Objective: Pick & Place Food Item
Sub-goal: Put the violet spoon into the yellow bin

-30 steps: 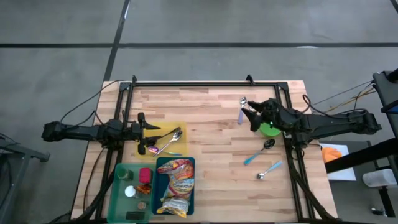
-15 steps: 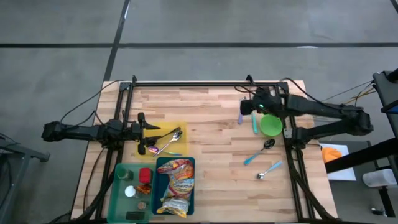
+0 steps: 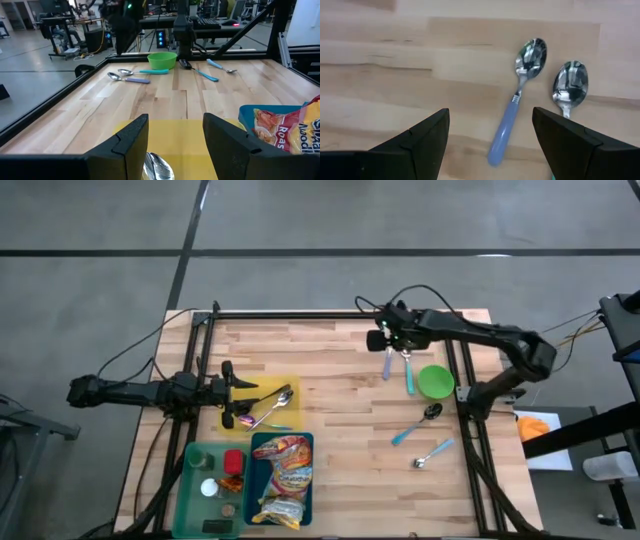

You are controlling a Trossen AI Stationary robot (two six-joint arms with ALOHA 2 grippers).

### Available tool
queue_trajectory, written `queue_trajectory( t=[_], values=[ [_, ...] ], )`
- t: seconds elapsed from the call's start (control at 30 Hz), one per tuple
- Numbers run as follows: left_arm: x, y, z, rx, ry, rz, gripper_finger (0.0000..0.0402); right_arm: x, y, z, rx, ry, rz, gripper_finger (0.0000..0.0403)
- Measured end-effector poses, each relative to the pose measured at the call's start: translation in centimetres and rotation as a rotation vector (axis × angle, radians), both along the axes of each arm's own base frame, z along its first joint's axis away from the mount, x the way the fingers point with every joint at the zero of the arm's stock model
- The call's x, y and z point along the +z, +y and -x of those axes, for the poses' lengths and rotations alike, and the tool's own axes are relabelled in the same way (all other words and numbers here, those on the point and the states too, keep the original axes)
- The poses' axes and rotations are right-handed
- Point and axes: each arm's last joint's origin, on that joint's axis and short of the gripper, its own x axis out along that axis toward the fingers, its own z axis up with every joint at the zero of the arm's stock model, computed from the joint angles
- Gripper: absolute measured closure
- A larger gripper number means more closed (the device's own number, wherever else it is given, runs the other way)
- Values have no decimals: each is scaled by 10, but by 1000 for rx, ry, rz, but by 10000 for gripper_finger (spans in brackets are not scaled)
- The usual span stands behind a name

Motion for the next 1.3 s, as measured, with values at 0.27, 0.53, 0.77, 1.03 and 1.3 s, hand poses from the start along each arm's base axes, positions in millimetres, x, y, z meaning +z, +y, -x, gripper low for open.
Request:
queue_trajectory(
  t=[0.27,0.53,0.77,1.03,1.3],
  values=[
    [0,0,0,0,0,0,212,-43,-31,-9,-55,82,-151,122],
    [0,0,0,0,0,0,212,-67,-35,-13,-81,123,-197,122],
    [0,0,0,0,0,-1,212,-75,-36,-11,-109,112,-184,122],
    [0,0,0,0,0,-2,213,-95,-37,-11,-124,105,-172,122],
    [0,0,0,-1,0,-2,213,-96,-37,-10,-128,119,-158,159]
  ],
)
